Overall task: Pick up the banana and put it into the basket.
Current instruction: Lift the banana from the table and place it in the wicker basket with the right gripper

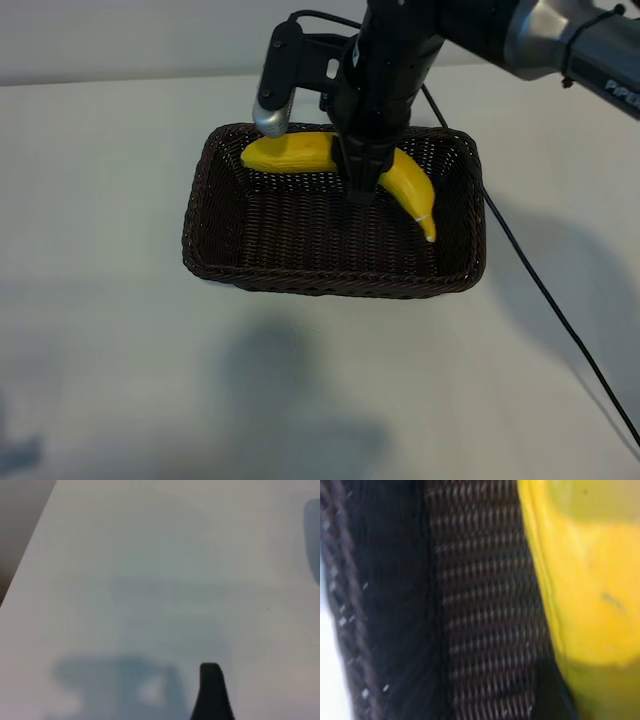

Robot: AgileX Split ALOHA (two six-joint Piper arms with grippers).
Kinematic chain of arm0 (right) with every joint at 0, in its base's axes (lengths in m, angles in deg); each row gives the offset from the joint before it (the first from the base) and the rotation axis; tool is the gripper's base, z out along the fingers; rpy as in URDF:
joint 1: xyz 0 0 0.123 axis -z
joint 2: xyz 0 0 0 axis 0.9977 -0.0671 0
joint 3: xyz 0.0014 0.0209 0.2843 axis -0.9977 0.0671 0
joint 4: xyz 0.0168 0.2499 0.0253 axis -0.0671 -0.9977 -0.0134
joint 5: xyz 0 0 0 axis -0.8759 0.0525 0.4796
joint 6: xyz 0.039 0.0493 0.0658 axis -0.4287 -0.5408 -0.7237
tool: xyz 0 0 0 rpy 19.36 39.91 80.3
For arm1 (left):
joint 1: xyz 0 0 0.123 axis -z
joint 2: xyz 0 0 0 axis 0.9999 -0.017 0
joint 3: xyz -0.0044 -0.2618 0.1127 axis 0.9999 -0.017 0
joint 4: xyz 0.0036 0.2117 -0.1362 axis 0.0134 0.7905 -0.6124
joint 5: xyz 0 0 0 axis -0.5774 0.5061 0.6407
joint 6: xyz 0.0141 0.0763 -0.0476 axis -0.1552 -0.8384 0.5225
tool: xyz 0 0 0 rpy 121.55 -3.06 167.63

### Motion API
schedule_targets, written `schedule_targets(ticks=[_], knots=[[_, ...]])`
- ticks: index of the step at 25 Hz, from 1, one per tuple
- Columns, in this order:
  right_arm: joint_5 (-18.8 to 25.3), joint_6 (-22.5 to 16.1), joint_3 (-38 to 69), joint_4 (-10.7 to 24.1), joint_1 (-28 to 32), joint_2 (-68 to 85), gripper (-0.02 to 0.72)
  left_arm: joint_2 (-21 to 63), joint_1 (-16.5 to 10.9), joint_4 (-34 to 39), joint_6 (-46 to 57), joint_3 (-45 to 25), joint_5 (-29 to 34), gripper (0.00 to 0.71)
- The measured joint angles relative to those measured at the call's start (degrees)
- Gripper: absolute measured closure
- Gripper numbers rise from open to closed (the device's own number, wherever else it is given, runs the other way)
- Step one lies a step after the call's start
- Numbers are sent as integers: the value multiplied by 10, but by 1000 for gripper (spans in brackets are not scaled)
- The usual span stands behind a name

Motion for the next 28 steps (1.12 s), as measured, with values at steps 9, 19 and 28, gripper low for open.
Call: schedule_targets(ticks=[9,19,28], knots=[[-35,4,0,2,0,-54,278,0,0,0,0,0,0,163],[-42,4,-1,5,0,-65,279,0,0,0,-1,0,0,163],[-23,3,-4,3,0,-65,130,0,0,0,-3,0,0,163]])
